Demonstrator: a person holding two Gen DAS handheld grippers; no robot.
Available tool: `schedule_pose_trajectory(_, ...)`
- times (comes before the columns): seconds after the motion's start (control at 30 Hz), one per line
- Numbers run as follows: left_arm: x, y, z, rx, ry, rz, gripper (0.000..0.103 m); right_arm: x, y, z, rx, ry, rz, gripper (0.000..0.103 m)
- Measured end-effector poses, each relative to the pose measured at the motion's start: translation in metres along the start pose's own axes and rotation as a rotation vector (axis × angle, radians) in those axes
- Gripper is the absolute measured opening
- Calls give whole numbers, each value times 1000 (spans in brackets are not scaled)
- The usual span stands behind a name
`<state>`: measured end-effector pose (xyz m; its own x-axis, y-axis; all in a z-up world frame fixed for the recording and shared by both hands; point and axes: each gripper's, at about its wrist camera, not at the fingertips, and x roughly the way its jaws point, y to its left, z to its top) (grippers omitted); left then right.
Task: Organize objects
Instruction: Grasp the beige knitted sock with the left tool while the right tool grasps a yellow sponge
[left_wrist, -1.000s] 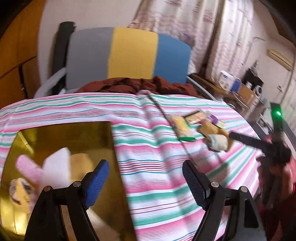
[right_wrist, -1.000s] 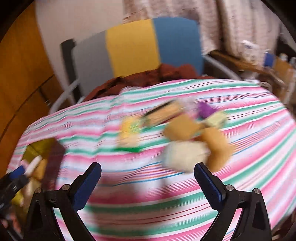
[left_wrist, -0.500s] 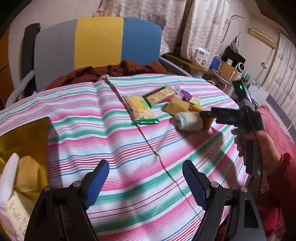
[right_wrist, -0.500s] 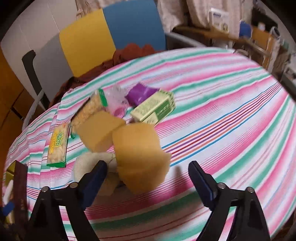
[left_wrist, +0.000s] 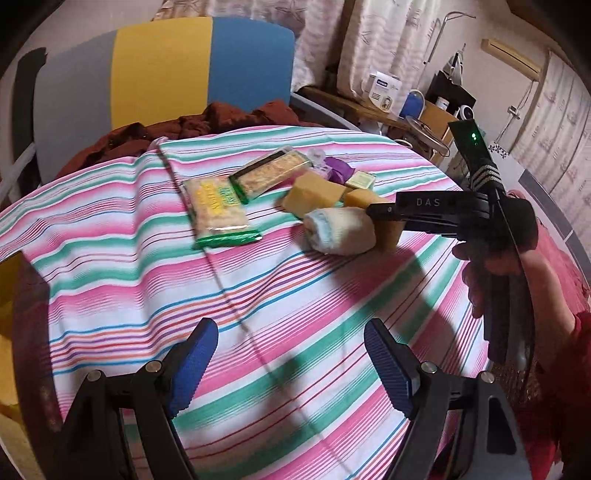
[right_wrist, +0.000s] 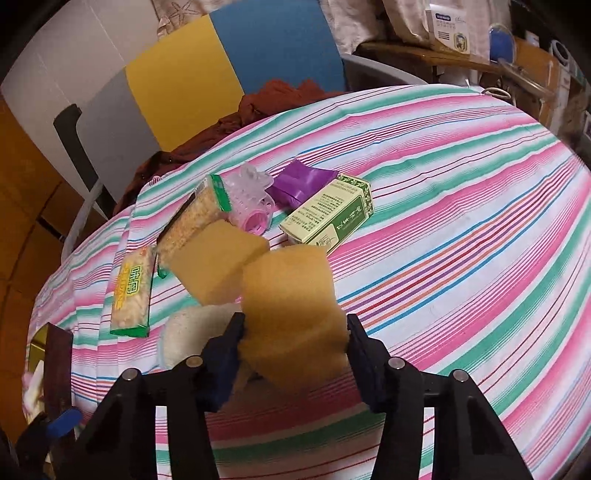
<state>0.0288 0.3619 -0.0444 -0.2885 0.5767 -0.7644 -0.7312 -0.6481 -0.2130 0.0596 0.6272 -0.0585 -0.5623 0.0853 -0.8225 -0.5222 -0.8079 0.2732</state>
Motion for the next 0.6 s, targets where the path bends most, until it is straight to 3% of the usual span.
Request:
schedule_pose_trajectory(0.37,43,-25,33,-10,0,-31,83,-23,-19,8,74,-85,-52,50)
schedule_pose_trajectory(0.6,77,-56,56,52,15,-28,83,-30,-41,13,168,-113,-99,50)
